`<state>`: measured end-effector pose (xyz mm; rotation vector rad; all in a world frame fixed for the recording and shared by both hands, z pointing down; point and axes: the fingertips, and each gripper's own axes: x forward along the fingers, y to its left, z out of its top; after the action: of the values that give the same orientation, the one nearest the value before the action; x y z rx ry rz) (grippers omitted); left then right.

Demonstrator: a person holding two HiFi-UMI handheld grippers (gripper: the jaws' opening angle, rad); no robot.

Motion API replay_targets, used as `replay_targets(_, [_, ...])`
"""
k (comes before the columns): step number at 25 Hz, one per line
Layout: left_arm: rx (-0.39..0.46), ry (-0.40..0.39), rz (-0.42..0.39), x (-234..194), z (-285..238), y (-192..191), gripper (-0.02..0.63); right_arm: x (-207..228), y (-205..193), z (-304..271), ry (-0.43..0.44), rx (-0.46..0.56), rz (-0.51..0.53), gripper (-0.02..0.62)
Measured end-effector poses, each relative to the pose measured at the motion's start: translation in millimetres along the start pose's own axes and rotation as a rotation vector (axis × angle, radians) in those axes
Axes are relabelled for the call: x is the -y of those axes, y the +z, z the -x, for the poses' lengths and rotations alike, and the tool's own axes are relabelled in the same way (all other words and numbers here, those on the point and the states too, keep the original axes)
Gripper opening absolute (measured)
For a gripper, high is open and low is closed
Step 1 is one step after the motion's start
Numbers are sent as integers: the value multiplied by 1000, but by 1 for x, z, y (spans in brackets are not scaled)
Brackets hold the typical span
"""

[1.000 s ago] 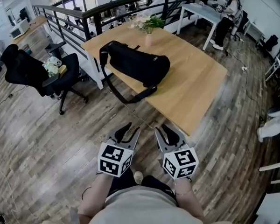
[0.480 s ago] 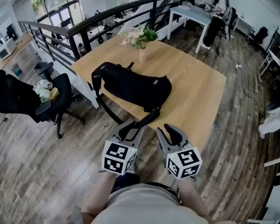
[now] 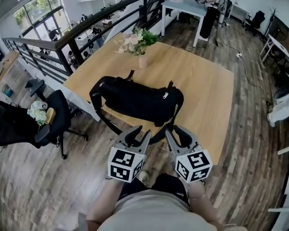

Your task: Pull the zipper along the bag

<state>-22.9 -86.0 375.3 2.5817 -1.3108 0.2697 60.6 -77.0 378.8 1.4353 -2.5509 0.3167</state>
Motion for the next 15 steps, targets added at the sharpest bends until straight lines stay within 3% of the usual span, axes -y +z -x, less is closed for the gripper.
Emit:
replay_targets(4, [-12,-49,24,2,-14,-4,126,10,-9,-6,-33,-37,-21,109])
replay_targets(11, [-28,-52,47,-18,-35,-1,126,35,-5,-25,-70,-47,-49,117])
replay_targets(15, [-28,-45,-5,-27,-58,11,126,55,-3,-46,-68,-66,-61,126])
